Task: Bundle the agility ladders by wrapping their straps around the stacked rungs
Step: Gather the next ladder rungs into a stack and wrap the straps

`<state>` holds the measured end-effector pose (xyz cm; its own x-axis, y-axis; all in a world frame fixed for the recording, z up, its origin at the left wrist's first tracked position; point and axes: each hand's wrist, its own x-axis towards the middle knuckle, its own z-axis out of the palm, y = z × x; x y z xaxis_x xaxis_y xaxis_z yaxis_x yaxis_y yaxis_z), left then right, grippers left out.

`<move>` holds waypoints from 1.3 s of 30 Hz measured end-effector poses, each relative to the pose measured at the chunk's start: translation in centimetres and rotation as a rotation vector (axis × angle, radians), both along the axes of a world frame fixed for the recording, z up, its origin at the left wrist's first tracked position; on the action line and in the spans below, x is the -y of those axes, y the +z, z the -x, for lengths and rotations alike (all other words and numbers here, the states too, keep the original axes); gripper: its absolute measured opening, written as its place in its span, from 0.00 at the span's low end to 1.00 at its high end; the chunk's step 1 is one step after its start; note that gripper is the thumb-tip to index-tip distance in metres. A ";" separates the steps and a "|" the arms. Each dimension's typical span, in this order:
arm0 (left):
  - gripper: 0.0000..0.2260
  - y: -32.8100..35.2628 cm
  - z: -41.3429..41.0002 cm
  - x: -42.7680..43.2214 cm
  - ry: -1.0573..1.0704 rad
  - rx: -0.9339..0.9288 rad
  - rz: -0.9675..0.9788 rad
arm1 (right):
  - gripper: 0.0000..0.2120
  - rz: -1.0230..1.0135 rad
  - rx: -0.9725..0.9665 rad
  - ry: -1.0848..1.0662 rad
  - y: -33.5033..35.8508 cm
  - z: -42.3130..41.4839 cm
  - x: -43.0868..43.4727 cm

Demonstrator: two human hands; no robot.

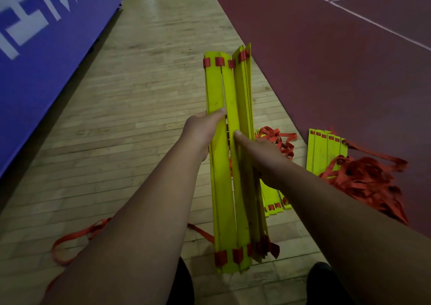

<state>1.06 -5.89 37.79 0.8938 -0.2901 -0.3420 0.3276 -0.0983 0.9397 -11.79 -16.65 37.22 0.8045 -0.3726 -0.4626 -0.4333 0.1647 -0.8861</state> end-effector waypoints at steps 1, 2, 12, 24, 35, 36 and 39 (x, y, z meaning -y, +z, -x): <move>0.21 0.0 0.0 0.0 -0.026 0.005 -0.017 | 0.53 0.010 0.018 0.024 -0.3 0.0 0.1; 0.17 0.0 -0.1 0.1 -0.052 0.028 -0.036 | 0.57 0.017 0.025 0.046 0.0 0.1 -0.1; 0.47 -1.8 -0.8 0.2 -0.036 0.089 -0.043 | 0.18 0.089 0.006 0.031 0.5 0.2 -0.1; 0.47 -3.0 -2.1 0.2 -0.036 0.041 -0.016 | 0.39 0.162 0.007 0.033 0.0 -0.1 0.4; 0.23 -1.4 -1.5 0.0 -0.019 0.048 -0.075 | 0.17 0.173 -0.021 -0.061 -0.4 -0.6 0.1; 0.23 -1.4 -1.4 0.1 -0.008 0.065 -0.108 | 0.18 0.198 -0.024 -0.066 -0.3 -0.6 0.1; 0.28 -2.0 -1.5 0.6 0.011 0.083 -0.133 | 0.19 0.243 -0.010 -0.052 -0.2 -0.6 0.2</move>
<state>2.54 -6.45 35.79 0.9235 -0.2369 -0.3018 0.2513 -0.2209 0.9424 -11.23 -16.82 37.03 0.7773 -0.5143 -0.3624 -0.4390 -0.0307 -0.8980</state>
